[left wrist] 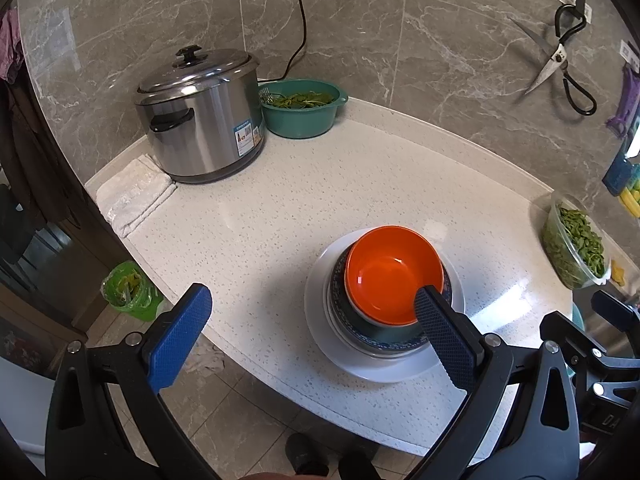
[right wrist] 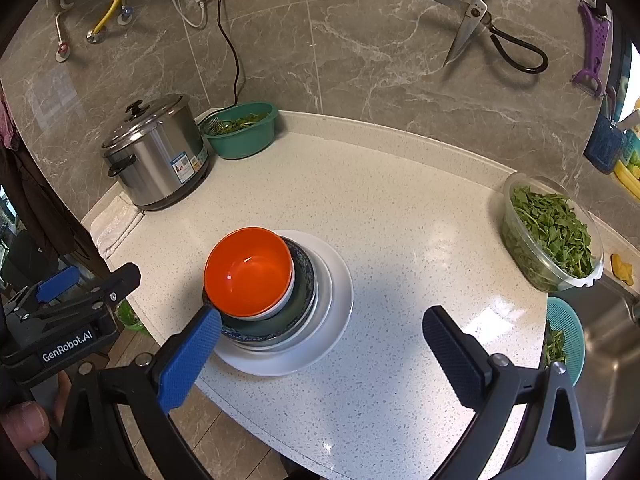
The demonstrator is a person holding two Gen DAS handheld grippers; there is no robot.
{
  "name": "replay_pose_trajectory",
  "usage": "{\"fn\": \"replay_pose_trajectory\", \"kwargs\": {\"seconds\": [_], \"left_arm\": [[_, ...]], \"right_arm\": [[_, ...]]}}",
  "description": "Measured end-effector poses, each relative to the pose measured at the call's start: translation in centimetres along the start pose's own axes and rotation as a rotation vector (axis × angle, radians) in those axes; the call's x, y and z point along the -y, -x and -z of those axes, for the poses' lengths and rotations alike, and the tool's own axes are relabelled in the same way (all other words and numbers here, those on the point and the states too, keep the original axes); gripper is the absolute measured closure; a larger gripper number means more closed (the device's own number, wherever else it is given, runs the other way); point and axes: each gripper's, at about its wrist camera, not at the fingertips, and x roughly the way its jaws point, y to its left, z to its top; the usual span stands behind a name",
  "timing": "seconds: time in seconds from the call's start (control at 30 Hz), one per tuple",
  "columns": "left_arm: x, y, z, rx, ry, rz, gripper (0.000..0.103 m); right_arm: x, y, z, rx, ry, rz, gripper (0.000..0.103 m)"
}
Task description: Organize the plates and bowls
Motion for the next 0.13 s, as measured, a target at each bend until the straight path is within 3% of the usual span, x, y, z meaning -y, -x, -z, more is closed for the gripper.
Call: {"fn": "replay_pose_trajectory", "kwargs": {"seconds": [0.13], "left_arm": [[0.25, 0.3, -0.01, 0.016, -0.004, -0.003, 0.0]], "right_arm": [[0.18, -0.15, -0.02, -0.004, 0.005, -0.004, 0.0]]}}
